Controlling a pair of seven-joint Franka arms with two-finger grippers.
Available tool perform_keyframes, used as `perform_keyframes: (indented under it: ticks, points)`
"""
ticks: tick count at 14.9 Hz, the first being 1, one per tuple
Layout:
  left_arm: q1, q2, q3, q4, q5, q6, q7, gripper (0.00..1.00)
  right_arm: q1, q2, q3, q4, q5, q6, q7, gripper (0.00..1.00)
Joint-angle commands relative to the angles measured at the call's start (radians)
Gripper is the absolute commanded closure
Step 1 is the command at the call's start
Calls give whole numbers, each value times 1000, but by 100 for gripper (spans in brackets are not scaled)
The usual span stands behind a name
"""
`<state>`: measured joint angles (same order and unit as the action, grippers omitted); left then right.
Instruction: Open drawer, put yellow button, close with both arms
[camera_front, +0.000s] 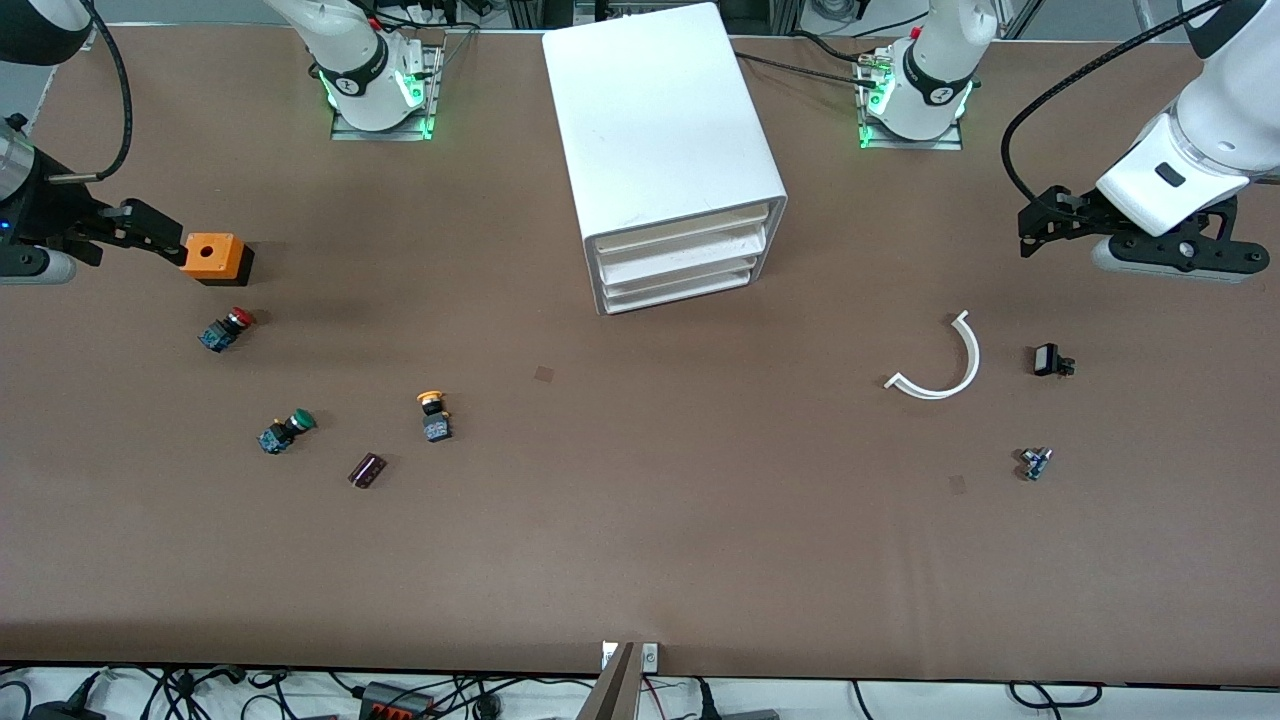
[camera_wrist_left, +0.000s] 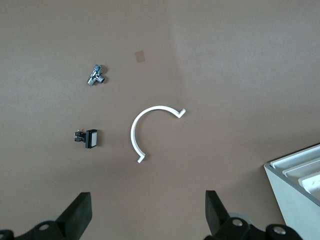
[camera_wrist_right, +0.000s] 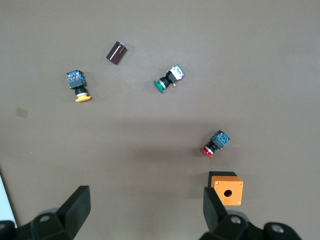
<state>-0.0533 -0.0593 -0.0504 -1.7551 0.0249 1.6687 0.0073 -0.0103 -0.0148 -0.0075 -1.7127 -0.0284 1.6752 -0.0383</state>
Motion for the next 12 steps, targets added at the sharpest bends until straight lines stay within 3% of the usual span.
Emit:
perform_keyframes:
  ticks: [1,12]
  points:
    - [1,-14,3,2,-17,-18,0,0,-7,-13,6,1,5,-2,-5,0]
    - [-2,-14,3,3,-17,-35,-10,0,-2,62,9,10,1,38,-5,0]
